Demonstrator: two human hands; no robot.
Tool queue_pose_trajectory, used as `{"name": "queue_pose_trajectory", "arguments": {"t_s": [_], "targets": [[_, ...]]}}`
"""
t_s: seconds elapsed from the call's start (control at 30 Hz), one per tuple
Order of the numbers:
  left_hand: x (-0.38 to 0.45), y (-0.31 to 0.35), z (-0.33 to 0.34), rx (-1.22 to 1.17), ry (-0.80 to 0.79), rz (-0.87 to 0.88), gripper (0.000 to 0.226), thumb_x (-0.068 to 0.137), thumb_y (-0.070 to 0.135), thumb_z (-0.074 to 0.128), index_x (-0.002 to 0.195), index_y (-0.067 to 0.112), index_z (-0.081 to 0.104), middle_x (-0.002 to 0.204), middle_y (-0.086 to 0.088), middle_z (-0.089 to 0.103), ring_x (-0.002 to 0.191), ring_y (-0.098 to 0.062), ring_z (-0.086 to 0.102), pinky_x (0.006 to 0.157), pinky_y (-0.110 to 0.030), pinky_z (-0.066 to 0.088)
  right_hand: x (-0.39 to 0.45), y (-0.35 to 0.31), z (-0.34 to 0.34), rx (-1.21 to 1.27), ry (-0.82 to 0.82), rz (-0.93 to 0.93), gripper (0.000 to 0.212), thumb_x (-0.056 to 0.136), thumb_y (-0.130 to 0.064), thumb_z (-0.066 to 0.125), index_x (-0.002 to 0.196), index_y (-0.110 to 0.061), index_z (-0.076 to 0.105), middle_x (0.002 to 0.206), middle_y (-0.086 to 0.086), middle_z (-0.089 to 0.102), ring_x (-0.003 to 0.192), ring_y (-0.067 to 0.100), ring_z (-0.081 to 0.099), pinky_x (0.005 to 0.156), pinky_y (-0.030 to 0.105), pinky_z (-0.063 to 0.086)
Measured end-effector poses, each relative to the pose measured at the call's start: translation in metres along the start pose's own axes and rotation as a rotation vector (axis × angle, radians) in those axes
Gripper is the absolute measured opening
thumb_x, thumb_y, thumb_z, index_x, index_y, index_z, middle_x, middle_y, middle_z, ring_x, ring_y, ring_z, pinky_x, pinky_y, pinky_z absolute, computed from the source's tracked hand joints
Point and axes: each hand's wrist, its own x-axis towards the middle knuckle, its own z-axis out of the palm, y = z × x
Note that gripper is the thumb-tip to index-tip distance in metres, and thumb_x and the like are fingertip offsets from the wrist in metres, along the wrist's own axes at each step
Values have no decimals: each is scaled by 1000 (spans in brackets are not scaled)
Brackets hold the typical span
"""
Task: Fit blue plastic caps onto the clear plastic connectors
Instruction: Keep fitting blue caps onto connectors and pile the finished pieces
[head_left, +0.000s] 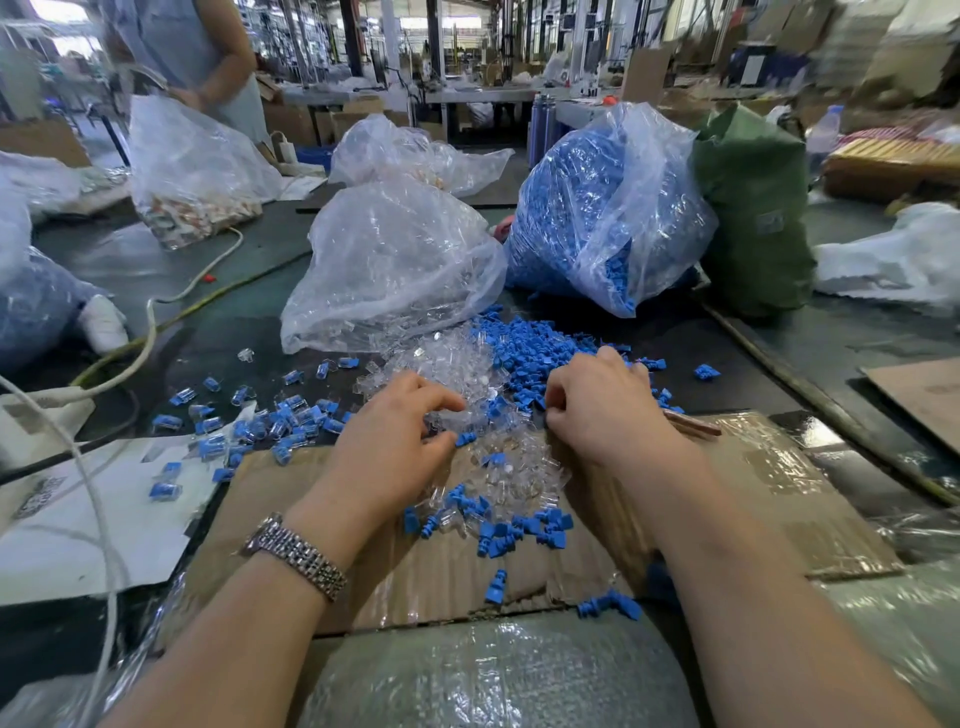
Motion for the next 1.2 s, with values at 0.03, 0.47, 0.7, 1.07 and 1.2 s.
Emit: {"name": "queue_pose_trajectory", "arguments": {"t_s": [0.03,0.47,0.7,1.07,1.2], "targets": [[0,0,0,-11,7,5,21,95,28,67,113,37,61,104,16,52,82,6,50,83,-20,50,-1,1,-2,58,2,4,5,92,-22,61,90,-26,63,93,-1,57,106,25,49,92,44,38],[5,5,8,-86,77,-33,14,92,36,70,88,27,61,87,14,62,79,-1,60,73,-19,53,-6,-2,-9,221,-15,-9,14,93,-14,59,98,-23,69,94,-4,65,92,18,61,83,36,54],[5,5,-5,-595,74,-210,24,90,9,71,109,21,60,97,0,70,78,-15,75,67,-32,64,-5,0,-12,499,69,-15,8,94,-15,66,88,-21,68,89,-6,68,86,12,62,78,28,50],[5,2,-15,-1278,-93,-310,28,77,3,72,105,5,73,103,-16,76,91,-23,74,74,-25,60,-11,-5,-21,1236,-63,-155,4,90,-10,75,89,-12,72,77,2,75,73,13,72,66,18,53],[4,5,-16,-1386,-150,-306,25,95,-4,55,116,-1,66,103,-16,76,89,-20,74,73,-23,60,-13,-8,-21,1226,-51,-270,6,92,-9,73,89,-13,71,74,-4,70,70,5,65,66,15,48]]}}
